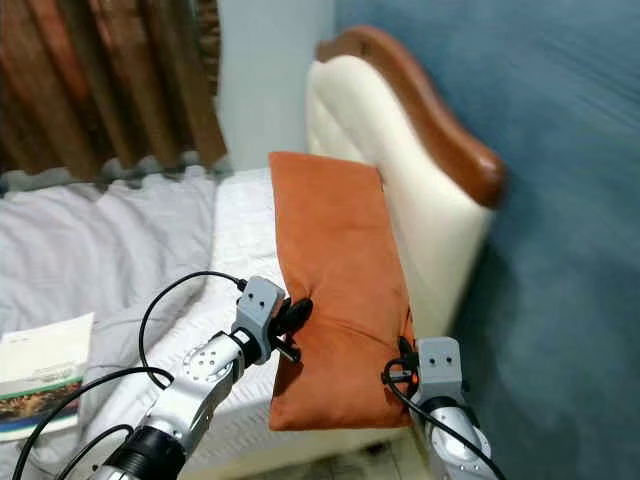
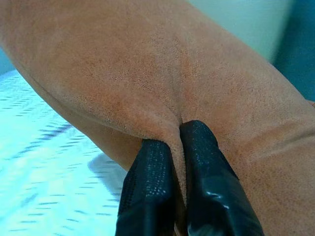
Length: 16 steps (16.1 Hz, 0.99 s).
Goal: Clean up the room
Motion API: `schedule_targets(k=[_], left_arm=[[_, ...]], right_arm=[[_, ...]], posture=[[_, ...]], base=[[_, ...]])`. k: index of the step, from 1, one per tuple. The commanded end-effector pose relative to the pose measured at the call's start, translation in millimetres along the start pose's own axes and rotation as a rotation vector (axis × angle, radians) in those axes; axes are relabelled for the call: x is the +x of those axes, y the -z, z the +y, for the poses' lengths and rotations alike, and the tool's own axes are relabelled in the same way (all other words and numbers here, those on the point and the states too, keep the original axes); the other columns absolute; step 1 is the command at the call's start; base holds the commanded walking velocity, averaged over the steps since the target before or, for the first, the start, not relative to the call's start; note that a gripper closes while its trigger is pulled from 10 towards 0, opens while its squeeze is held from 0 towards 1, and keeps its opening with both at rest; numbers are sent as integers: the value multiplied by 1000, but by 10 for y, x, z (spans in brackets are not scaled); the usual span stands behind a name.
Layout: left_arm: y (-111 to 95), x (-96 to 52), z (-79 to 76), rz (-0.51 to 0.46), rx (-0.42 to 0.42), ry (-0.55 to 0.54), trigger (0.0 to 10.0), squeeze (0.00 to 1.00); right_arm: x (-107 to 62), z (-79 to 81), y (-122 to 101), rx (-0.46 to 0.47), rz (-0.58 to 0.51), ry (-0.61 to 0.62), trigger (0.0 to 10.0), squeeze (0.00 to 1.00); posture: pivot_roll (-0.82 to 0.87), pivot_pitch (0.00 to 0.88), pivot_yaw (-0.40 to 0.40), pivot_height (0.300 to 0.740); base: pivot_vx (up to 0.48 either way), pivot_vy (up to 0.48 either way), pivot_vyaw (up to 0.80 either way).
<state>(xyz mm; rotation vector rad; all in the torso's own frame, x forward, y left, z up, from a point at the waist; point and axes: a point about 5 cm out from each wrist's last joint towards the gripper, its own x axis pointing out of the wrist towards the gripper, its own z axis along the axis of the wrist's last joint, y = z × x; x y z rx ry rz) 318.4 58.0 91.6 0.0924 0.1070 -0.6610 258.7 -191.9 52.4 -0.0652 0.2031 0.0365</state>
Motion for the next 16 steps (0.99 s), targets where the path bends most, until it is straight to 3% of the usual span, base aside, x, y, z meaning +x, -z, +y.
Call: schedule_targets(k=[1, 9, 11, 12, 16], left_arm=[[-123, -80, 273, -63, 22, -108, 10000, 0], [-98, -74, 260, -60, -15, -138, 10000, 0], [-94, -42, 266, -43, 20, -163, 10000, 0], [-98, -17, 275, -41, 7, -168, 10000, 1000], [-153, 48, 336, -42, 27, -159, 10000, 1000]], right_arm=[[-6, -107, -5, -8, 2, 40, 10000, 0], [14, -71, -15, -13, 6, 9, 10000, 0], [15, -70, -13, -17, 10, 2, 10000, 0], [20, -71, -13, -18, 11, 1, 10000, 0], [105, -100, -16, -16, 24, 43, 10000, 0]], posture=[[-72, 0, -5, 740], [-73, 0, -8, 740], [-76, 3, -9, 740], [-76, 3, -9, 740], [-76, 9, -4, 740]], base=[[450, 0, 0], [449, 0, 0], [225, 0, 0], [0, 0, 0], [0, 0, 0]])
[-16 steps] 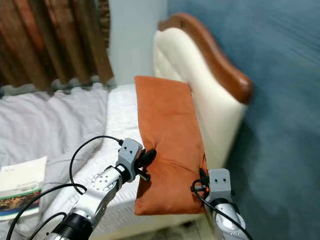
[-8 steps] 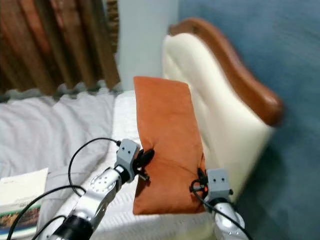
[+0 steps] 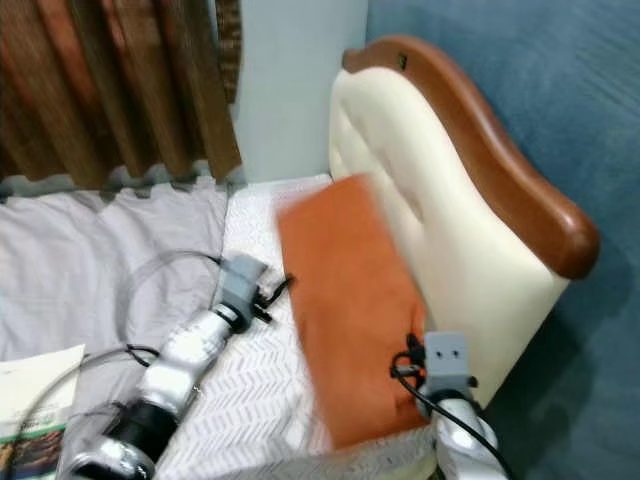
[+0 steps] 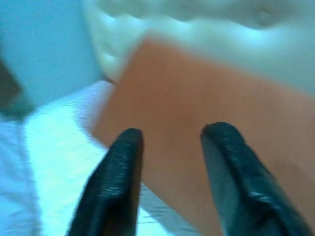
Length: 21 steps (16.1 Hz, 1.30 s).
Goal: Clean up the room
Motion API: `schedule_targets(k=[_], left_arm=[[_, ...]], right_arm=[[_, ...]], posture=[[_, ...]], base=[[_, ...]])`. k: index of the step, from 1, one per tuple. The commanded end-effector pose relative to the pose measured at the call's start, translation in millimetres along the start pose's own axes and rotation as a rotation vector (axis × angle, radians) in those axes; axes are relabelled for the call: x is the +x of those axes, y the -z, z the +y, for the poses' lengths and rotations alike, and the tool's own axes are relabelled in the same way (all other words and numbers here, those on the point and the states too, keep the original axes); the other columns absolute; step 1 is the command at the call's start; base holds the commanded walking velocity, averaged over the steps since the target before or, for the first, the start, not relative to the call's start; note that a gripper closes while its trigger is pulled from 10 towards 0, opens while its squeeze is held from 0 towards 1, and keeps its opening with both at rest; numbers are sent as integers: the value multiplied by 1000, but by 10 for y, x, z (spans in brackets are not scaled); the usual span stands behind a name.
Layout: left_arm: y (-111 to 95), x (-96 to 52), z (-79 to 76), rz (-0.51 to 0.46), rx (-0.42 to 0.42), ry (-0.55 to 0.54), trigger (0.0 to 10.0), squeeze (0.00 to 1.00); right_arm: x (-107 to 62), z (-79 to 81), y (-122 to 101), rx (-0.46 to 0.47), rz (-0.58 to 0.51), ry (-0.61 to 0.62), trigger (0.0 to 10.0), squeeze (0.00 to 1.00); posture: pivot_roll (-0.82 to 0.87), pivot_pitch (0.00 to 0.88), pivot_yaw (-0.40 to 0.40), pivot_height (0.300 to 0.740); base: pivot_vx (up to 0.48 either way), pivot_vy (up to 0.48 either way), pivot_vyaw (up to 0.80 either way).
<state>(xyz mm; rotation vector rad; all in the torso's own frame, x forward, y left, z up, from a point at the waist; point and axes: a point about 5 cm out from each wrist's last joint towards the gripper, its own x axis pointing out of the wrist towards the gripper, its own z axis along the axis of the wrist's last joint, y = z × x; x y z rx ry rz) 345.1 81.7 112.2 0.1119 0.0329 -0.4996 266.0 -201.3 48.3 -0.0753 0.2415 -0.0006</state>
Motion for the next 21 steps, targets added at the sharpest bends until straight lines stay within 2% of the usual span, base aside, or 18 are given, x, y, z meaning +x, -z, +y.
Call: schedule_targets(k=[1, 2, 4, 6, 7, 9, 10, 11, 12, 14, 15, 16, 17, 18, 19, 20, 21], left_arm=[[52, 16, -8, 27, 16, 16, 10000, 1000], [56, 17, 7, 27, 19, 22, 10000, 1000], [36, -3, 20, -2, 43, 95, 10000, 1000], [135, -51, -74, 44, 81, 170, 10000, 1000], [180, -93, -143, 50, 70, 202, 10000, 0], [241, -162, -236, 47, 56, 228, 10000, 0], [269, -203, -280, 41, 43, 236, 10000, 0], [303, -307, -318, 19, 47, 216, 10000, 0], [315, -403, -330, -8, 68, 186, 10000, 0], [317, -533, -339, -32, 69, 167, 10000, 0], [294, -687, -306, -39, 70, 145, 10000, 0], [283, -725, -298, -40, 73, 140, 10000, 0], [299, -1005, -279, -22, 130, 131, 10000, 0], [301, -1068, -285, -16, 142, 133, 10000, 0], [337, -1278, -307, 25, 153, 153, 10000, 0], [341, -1430, -345, 55, 152, 170, 10000, 0], [315, -1481, -359, 60, 153, 169, 10000, 0]], right_arm=[[74, -17, -47, -11, -10, 29, 10000, 0], [104, -24, -45, -20, -5, 44, 10000, 0], [238, -126, -55, -20, 10, 148, 10000, 0], [328, -141, -98, -10, 2, 174, 10000, 0], [374, -115, -119, 29, 1, 178, 10000, 0], [467, -71, -153, 204, 17, 209, 10000, 0], [534, -50, -179, 331, 34, 233, 10000, 0], [654, -2, -278, 524, 53, 240, 10000, 0], [741, 46, -363, 659, 68, 238, 10000, 0], [825, 82, -513, 675, 55, 213, 10000, 0], [896, 20, -731, 700, -11, 210, 10000, 0], [905, -1, -764, 711, -22, 217, 10000, 0], [911, -119, -824, 753, -51, 277, 10000, 0], [911, -141, -825, 771, -53, 290, 10000, 0], [890, -149, -717, 897, -21, 337, 10000, 0], [871, -110, -600, 1063, 13, 369, 10000, 0], [864, -92, -562, 1136, 22, 380, 10000, 0]], posture=[[-76, 10, -1, 740], [-72, 10, 2, 740], [-58, 9, 8, 740], [-42, 15, 9, 740], [-37, 18, 10, 740], [-26, 36, 15, 740], [-19, 50, 19, 740], [10, 121, 34, 740], [17, 134, 36, 740], [56, 168, 35, 740], [90, 209, 30, 740], [90, 209, 30, 740], [144, 295, 40, 740], [144, 295, 40, 740], [182, 381, 69, 740], [196, 404, 82, 740], [207, 419, 86, 740]], base=[[0, 0, 0], [0, 0, 0], [0, 0, 0], [0, 0, 0], [0, 0, 0], [0, 0, 0], [0, 0, 0], [0, 0, 0], [0, 0, 0], [0, 0, 0], [0, 0, 0], [0, 0, 0], [0, 0, 0], [0, 0, 0], [0, 0, 0], [0, 0, 0], [0, 0, 0]])
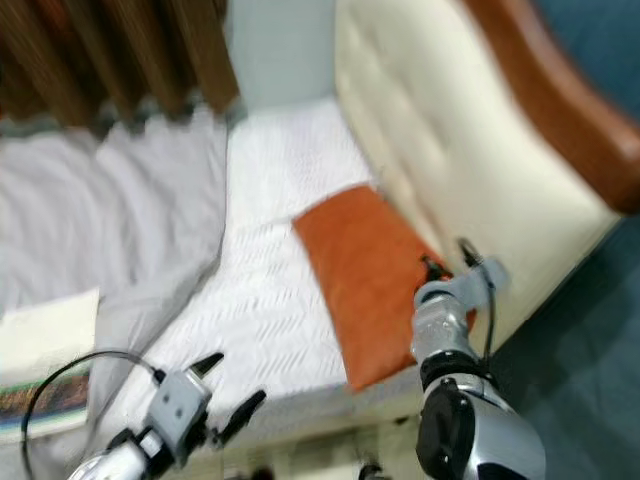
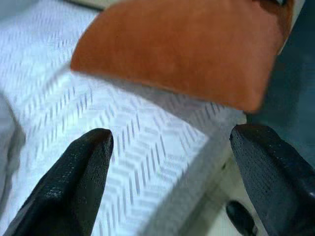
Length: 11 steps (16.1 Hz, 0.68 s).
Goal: Clean up the room
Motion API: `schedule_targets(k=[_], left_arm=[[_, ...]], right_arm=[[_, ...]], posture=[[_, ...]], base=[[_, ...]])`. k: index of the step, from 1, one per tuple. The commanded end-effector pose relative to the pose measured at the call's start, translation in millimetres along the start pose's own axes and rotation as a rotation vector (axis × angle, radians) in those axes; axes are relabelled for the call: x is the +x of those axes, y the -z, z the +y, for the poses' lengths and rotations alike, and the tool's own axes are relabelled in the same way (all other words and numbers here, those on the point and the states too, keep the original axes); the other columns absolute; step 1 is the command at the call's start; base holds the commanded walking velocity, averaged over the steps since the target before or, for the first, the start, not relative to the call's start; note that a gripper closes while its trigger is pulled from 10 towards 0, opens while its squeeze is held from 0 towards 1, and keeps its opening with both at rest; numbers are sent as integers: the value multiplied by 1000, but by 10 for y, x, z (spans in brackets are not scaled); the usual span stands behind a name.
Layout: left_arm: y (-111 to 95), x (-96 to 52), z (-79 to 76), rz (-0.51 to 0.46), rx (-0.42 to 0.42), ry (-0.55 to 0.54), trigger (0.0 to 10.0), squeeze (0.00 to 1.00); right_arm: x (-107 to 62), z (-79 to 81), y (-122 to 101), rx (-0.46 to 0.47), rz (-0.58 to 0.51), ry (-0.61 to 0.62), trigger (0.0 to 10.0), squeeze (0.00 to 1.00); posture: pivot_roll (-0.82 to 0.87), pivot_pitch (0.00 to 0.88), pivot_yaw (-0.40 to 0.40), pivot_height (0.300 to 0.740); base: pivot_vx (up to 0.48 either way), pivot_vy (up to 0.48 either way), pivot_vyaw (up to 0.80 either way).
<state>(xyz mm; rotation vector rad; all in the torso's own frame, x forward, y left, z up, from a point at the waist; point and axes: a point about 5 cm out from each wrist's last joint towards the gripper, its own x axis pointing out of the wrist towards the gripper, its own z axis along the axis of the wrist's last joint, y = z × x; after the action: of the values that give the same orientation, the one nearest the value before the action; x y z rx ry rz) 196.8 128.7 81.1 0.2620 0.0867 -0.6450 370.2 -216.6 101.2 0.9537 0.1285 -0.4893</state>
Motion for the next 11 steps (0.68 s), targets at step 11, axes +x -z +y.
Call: schedule_targets(k=[11], left_arm=[[-256, -108, -265, 14, -40, -24, 10000, 0]], right_arm=[[-222, -98, 765, 67, 262, 77, 10000, 0]], posture=[[205, 473, 61, 740]], base=[[0, 0, 0]])
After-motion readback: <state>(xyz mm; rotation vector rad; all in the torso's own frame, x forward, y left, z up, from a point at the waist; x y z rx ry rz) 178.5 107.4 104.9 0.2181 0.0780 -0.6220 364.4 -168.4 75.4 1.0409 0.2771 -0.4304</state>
